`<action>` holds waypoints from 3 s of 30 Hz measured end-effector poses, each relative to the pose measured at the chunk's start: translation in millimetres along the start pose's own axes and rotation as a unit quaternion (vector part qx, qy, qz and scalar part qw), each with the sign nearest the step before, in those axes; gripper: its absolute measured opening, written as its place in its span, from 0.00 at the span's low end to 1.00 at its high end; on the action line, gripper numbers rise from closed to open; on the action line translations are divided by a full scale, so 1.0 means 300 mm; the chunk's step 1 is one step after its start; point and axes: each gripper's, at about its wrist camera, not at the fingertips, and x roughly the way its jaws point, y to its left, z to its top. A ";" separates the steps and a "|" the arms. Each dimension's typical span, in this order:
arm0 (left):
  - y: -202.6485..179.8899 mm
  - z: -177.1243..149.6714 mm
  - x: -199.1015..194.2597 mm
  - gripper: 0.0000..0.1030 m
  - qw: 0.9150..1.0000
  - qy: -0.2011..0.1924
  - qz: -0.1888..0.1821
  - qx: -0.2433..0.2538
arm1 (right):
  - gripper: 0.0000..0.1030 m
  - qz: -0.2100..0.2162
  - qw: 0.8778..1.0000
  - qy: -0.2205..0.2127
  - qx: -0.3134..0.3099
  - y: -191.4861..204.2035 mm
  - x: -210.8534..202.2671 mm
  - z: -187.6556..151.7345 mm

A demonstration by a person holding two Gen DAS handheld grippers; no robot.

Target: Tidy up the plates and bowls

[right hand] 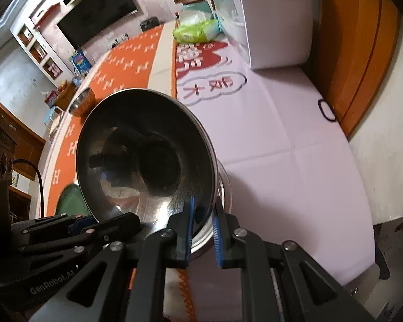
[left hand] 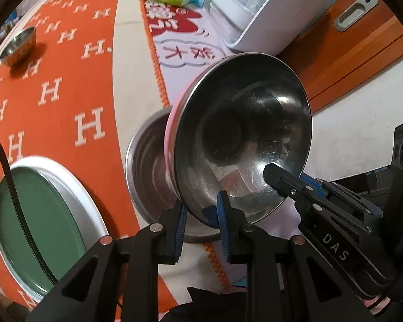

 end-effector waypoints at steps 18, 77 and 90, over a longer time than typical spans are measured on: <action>0.030 -0.004 0.074 0.27 0.998 0.054 0.025 -0.027 | 0.13 -0.007 0.997 0.078 -0.008 0.001 0.084 -0.019; 0.635 -0.033 -0.585 0.78 0.981 -0.172 0.071 -0.059 | 0.45 0.075 0.987 -0.128 -0.060 0.556 -0.107 0.045; 0.980 0.061 -0.774 0.79 0.976 -0.183 0.107 -0.054 | 0.57 0.070 0.981 -0.158 -0.081 0.840 -0.073 0.159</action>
